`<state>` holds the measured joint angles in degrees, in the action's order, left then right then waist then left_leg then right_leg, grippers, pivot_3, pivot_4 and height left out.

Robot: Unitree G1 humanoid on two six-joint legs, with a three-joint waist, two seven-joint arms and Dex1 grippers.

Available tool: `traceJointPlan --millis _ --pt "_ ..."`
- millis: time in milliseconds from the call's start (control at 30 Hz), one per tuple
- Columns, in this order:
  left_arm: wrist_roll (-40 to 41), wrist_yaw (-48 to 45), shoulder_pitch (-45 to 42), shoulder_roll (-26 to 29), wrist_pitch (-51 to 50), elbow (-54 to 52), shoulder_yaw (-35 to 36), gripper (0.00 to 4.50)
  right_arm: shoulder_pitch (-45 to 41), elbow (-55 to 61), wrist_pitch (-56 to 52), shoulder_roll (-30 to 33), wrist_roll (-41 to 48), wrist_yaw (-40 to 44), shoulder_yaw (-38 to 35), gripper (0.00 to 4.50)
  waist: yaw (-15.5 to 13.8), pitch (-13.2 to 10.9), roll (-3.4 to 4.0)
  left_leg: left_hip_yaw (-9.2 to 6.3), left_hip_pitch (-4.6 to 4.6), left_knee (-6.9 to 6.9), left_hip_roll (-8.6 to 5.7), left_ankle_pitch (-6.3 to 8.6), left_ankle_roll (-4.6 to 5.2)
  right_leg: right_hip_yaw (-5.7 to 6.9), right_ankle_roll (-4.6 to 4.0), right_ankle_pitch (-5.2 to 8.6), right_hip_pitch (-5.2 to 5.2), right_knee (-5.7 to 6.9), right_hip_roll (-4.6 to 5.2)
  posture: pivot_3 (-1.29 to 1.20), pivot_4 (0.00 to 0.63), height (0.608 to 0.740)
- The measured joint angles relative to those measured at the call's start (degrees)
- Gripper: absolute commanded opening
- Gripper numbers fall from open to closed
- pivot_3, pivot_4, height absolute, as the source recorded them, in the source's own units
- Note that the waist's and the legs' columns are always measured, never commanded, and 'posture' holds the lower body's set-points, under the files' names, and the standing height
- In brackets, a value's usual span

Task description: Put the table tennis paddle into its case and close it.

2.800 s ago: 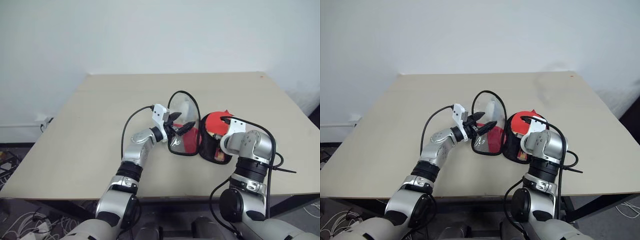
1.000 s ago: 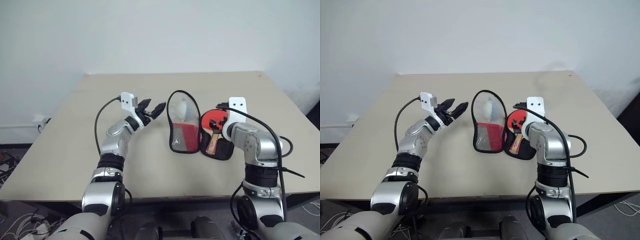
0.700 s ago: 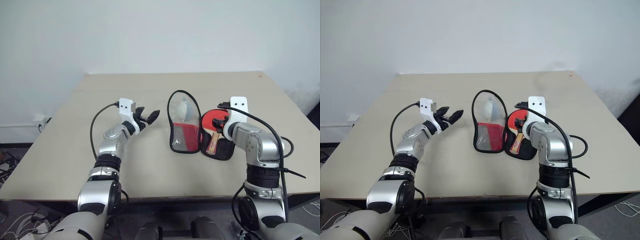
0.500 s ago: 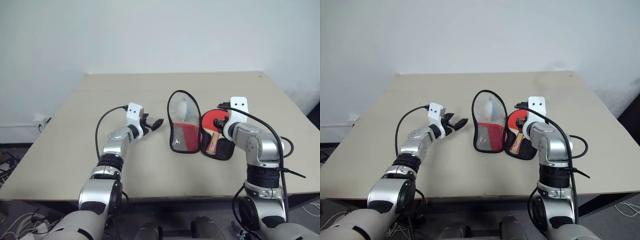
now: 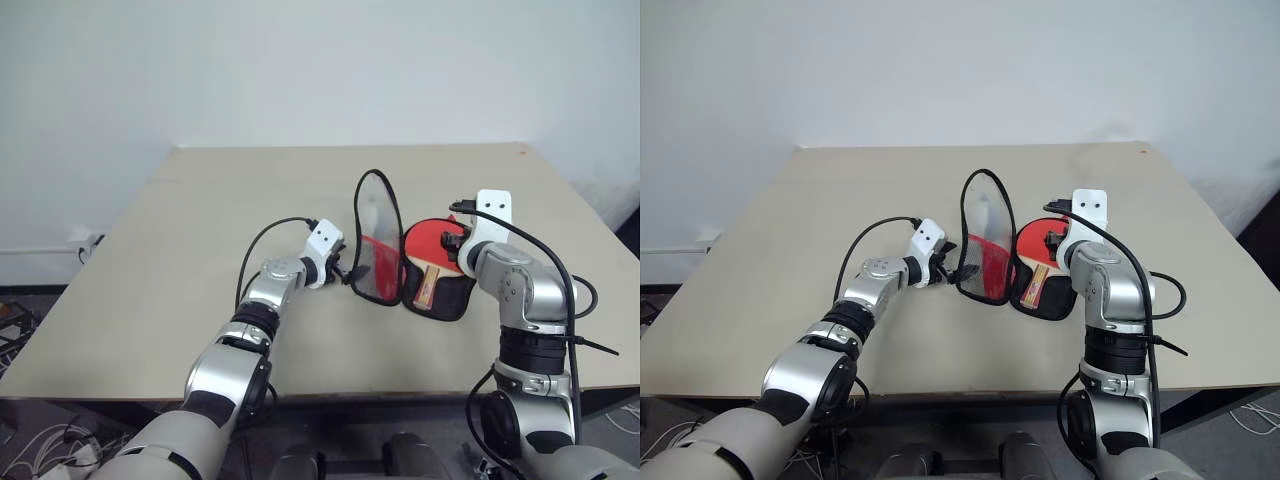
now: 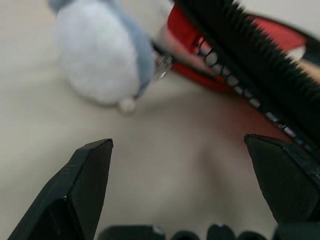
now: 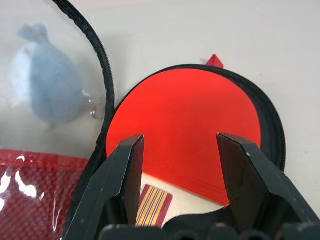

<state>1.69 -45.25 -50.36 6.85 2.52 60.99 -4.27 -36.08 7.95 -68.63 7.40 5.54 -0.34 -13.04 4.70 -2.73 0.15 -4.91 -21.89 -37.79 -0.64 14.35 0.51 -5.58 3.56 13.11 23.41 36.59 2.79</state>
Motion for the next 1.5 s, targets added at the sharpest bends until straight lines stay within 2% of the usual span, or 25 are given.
traceJointPlan --millis 333,533,900,1067,1367,1500 --pt "2.1 -3.1 -0.2 -5.0 -0.1 -3.5 0.8 4.50 -1.1 -1.0 3.9 -0.3 0.0 -4.0 -5.0 2.48 -0.4 0.0 0.00 0.00 -0.02 0.00 0.00 0.00 0.00 0.00 0.00 0.00 0.00 -0.01 0.00 0.00 0.000 0.740" --pt "1.3 -4.5 -0.1 -7.5 -0.8 -5.2 -1.7 4.50 -1.5 -2.3 6.6 -0.8 -0.1 -7.6 -8.5 2.48 -0.4 0.0 0.01 0.03 0.00 0.00 0.00 -0.01 0.01 -0.02 0.00 0.00 0.00 0.00 0.00 0.00 0.000 0.740" --pt "-2.7 -5.3 2.5 -7.7 -1.9 -6.0 -6.5 4.50 -1.5 -2.8 8.2 -0.7 0.0 -9.7 -9.8 2.48 -0.4 0.0 0.02 0.05 0.02 0.01 0.00 -0.01 0.02 -0.06 0.00 0.00 -0.01 0.00 0.00 0.00 0.000 0.740" --pt "-3.0 -6.3 3.4 -7.7 -2.4 -7.5 -7.7 4.50 -1.5 -3.3 10.3 0.2 -1.3 -13.2 -11.1 2.48 -0.5 0.0 0.02 0.05 0.01 0.00 0.00 -0.01 0.02 -0.06 0.00 0.00 -0.02 0.00 0.00 0.00 0.000 0.740" --pt "-3.1 -7.0 4.5 -7.9 -3.4 -9.1 -8.7 4.50 -1.5 -4.1 13.9 1.0 -2.9 -17.1 -13.5 2.48 -0.5 0.0 0.03 0.10 0.04 0.00 0.00 -0.02 0.04 -0.11 0.00 0.00 -0.03 0.01 0.00 0.00 0.000 0.740" --pt "-0.2 -6.6 4.4 -8.6 -10.0 -10.0 -5.9 4.50 -1.2 -4.1 13.9 0.6 -2.7 -16.6 -12.2 2.48 -0.3 0.0 0.03 0.10 0.05 -0.01 0.00 -0.03 0.06 -0.11 0.00 0.00 -0.04 0.03 0.00 0.00 0.000 0.740"
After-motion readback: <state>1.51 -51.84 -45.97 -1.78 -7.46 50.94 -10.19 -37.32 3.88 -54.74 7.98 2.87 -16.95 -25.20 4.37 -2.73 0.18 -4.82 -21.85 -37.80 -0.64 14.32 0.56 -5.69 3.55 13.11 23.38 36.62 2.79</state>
